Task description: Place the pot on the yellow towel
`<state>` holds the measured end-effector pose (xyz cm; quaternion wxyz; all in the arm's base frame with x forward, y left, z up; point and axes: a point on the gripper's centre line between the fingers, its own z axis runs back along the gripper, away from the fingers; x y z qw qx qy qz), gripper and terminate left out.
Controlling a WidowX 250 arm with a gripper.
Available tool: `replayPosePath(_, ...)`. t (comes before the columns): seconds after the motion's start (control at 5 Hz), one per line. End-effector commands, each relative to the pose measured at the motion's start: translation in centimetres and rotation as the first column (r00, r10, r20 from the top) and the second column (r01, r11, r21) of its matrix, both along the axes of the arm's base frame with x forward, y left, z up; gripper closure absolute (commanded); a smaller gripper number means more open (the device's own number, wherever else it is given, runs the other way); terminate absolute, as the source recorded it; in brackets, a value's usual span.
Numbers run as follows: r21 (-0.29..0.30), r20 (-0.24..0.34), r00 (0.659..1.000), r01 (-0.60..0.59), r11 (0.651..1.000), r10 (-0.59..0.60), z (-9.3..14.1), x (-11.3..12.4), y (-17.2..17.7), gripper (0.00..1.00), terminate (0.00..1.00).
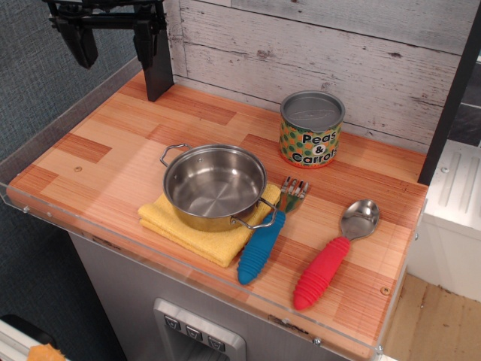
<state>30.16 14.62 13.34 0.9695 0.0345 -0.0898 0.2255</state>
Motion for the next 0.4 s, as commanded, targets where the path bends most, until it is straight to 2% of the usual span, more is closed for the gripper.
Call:
replayPosePath(0.0, 0.021, 0.038, 0.999, -0.002, 1.000, 0.001, 1.50, -0.53, 0.64, 0.00, 0.00)
replayPosePath(0.2, 0.021, 0.038, 0.999, -0.002, 1.000, 0.001, 1.50, -0.53, 0.64, 0.00, 1.00)
